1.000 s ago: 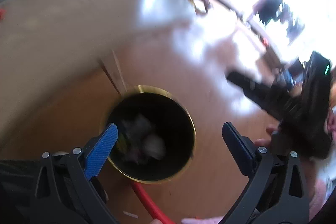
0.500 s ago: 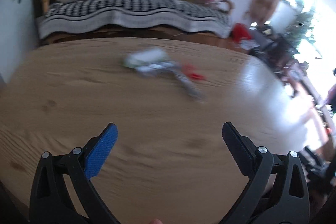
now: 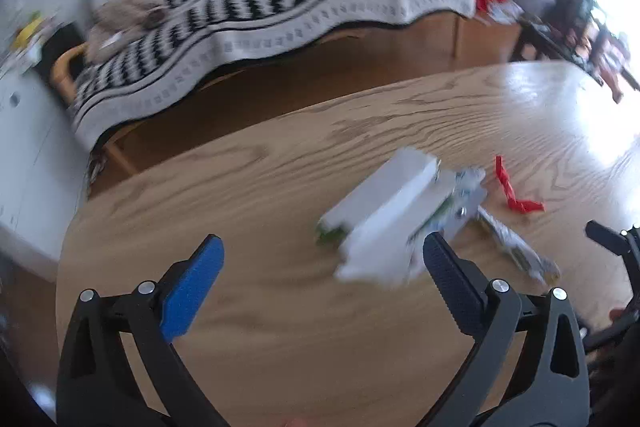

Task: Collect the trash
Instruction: 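Grasp the white carton with the left gripper while the right gripper grasps the white-green strip wrapper, then carry the white carton and strip wrapper over the black bin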

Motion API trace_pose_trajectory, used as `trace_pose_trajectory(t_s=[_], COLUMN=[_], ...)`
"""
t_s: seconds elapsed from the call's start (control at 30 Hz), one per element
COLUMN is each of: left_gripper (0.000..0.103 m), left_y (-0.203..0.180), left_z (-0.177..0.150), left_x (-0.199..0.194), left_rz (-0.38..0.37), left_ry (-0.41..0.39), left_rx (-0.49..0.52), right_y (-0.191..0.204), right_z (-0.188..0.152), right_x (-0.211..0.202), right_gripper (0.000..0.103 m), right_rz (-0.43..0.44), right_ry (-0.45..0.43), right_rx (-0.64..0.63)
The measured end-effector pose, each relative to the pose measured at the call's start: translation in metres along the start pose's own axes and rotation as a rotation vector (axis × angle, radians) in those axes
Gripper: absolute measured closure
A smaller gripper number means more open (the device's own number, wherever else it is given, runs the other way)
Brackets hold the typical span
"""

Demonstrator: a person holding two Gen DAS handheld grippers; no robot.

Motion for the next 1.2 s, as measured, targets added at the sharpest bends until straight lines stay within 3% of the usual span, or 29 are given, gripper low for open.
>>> trace_pose_trajectory(t_s=[0.17, 0.3, 0.33, 0.37, 0.47, 0.57, 0.7, 1.07, 1.2], left_gripper=[0.006, 0.006, 0.006, 0.008, 0.054, 0.059, 0.071, 0.072, 0.072], left_y=[-0.021, -0.024, -0.022, -0.021, -0.012, -0.003, 0.006, 0.025, 0.02], left_z=[0.03, 0.038, 0.039, 0.038, 0.032, 0.029, 0.02, -0.022, -0.043], left_x=[0.041, 0.059, 0.064, 0.066, 0.079, 0.077, 0.06, -0.03, -0.062], left_rz=[0.034, 0.037, 0.03, 0.021, 0.01, -0.025, -0.024, 0.04, 0.023], left_ry=[0.068, 0.084, 0.087, 0.086, 0.123, 0.132, 0.119, 0.045, 0.026], left_rx=[0.113, 0.129, 0.122, 0.111, 0.071, 0.012, -0.038, -0.11, -0.154], right_y=[0.012, 0.012, 0.012, 0.011, 0.006, 0.008, 0.004, -0.003, 0.002], right_z=[0.017, 0.016, 0.016, 0.015, 0.011, 0.005, 0.0, -0.008, -0.014], right_x=[0.028, 0.033, 0.033, 0.035, 0.033, 0.031, 0.024, -0.006, -0.03], right_gripper=[0.007, 0.011, 0.021, 0.043, 0.076, 0.09, 0.095, 0.096, 0.096], right_rz=[-0.037, -0.055, -0.065, -0.086, -0.073, -0.055, -0.004, 0.148, 0.202], right_ry=[0.029, 0.025, 0.023, 0.026, 0.029, 0.037, 0.038, 0.014, -0.033], right_rx=[-0.053, -0.089, -0.102, -0.109, -0.101, -0.121, -0.086, 0.041, 0.072])
Point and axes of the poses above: each gripper's, at about its wrist camera, not at the fingertips, and x roughly the way its jaws point, y to its left, z to its top, the point moved 5 cm from there along x, roughly the way its jaws point, and after that the axes turned 10 degrees about y, right-handed, at the moved point
